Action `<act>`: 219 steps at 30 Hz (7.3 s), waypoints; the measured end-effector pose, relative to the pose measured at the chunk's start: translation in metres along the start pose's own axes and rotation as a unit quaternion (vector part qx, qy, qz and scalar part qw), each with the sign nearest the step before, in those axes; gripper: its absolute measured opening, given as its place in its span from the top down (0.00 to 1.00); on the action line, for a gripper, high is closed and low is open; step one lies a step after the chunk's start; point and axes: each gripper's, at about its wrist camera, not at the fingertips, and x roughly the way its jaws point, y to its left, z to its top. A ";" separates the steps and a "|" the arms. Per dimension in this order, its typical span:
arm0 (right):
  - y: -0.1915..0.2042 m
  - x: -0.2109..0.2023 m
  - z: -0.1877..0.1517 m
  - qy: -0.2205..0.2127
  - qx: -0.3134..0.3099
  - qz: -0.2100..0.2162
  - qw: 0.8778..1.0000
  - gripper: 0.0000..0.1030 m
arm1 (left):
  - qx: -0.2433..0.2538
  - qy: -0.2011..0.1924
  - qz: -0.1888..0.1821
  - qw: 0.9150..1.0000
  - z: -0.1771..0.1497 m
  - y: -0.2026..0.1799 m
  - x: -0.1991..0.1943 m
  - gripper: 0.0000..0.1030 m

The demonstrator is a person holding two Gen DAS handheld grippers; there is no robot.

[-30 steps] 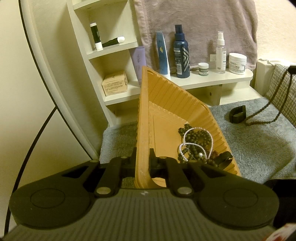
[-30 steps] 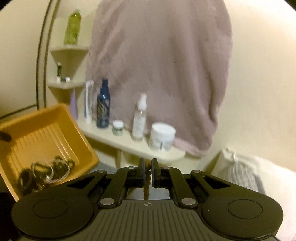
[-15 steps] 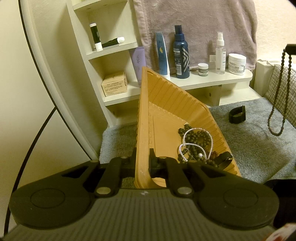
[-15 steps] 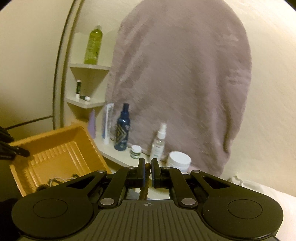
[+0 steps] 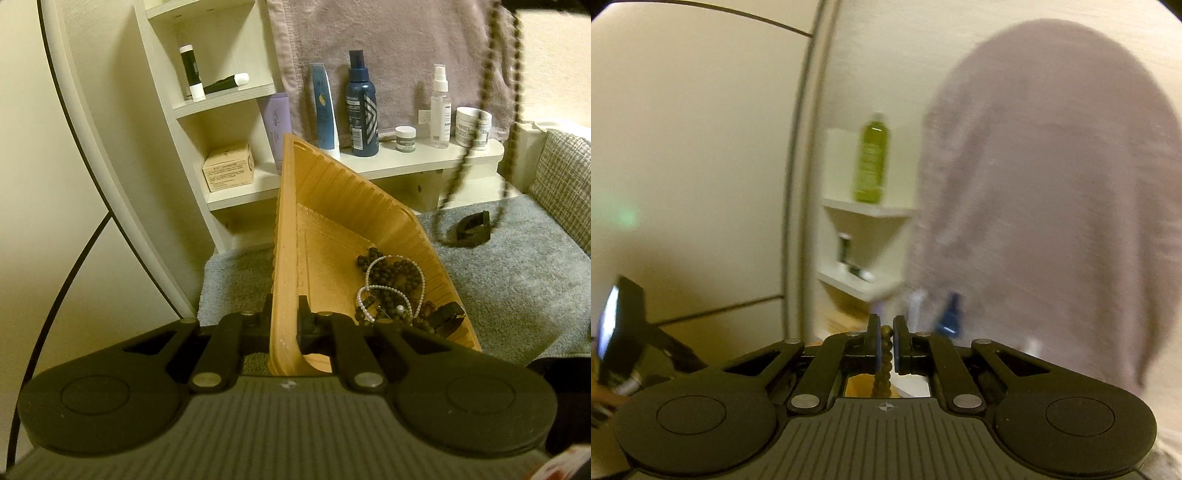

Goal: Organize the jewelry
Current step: 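Lift the wooden bead necklace and lower it into the orange tray, then move the right gripper to the black watch and grasp its strap, then carry the black watch over the orange tray with the right gripper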

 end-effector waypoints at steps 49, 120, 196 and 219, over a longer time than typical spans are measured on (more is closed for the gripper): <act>-0.013 0.125 -0.116 0.183 0.061 0.094 0.977 0.85 | -0.005 0.000 -0.001 1.000 0.000 0.003 0.002 0.92; -0.133 0.090 -0.226 0.231 0.099 -0.035 0.967 0.58 | -0.003 0.011 0.005 1.000 0.002 0.003 0.005 0.92; 0.000 0.066 -0.135 0.129 0.077 -0.023 0.988 0.87 | -0.045 0.012 -0.014 0.999 -0.009 0.019 0.007 0.92; 0.036 0.150 -0.142 0.228 0.070 0.054 0.970 0.87 | -0.142 0.051 -0.051 0.987 -0.048 0.067 0.034 0.90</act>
